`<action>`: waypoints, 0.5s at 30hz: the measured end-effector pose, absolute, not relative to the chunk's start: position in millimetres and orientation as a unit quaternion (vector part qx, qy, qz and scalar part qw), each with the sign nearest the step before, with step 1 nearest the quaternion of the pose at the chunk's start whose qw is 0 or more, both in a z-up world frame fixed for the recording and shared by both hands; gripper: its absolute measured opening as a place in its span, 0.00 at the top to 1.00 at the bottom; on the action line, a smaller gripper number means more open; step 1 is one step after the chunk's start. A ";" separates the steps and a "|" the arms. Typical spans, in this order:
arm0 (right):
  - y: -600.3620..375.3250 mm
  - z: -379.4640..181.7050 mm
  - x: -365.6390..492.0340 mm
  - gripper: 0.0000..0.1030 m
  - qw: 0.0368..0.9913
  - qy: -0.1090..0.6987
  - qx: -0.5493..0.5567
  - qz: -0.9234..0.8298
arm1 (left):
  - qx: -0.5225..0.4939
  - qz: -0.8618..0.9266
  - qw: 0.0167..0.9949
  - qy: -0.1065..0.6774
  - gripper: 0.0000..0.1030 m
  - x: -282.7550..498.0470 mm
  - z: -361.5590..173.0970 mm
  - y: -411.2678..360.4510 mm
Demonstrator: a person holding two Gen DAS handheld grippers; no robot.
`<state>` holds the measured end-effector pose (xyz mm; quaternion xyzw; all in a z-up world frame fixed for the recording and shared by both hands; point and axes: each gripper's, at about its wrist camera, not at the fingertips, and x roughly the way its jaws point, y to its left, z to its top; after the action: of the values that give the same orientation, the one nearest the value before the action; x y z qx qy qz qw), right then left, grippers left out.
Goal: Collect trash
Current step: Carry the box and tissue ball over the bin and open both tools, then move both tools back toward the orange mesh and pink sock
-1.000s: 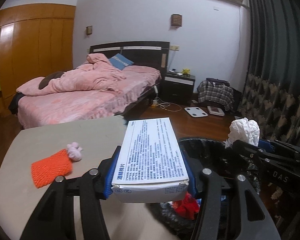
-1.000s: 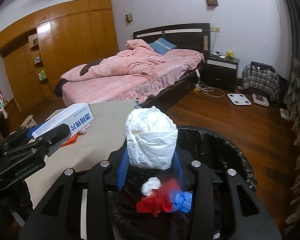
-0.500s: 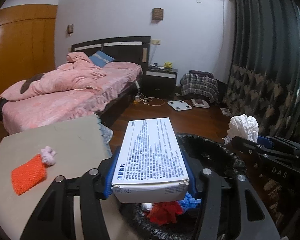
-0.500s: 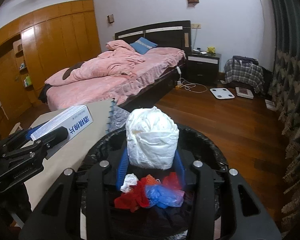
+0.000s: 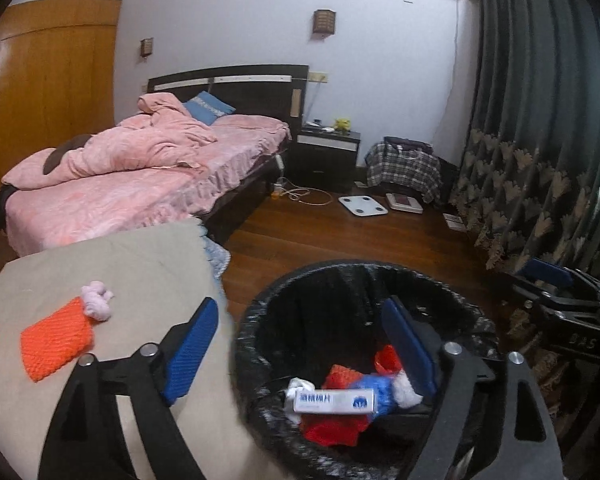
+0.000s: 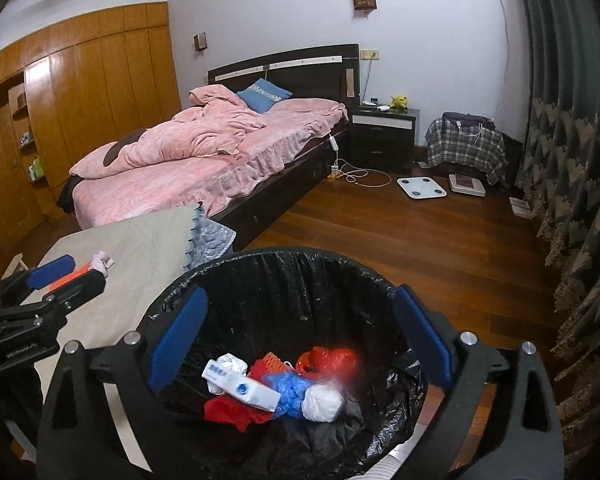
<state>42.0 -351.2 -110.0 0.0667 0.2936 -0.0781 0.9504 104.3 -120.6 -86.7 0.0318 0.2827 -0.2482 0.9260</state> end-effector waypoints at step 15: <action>-289.2 -108.3 72.1 0.07 0.952 0.304 0.041 -0.011 | 0.022 -0.147 0.950 0.276 0.10 111.8 -86.2 -33.4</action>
<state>72.1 -289.2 -108.3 0.0410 0.3041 -0.0113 0.9517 111.8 -33.4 -86.2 0.0225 0.2761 -0.1473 0.9495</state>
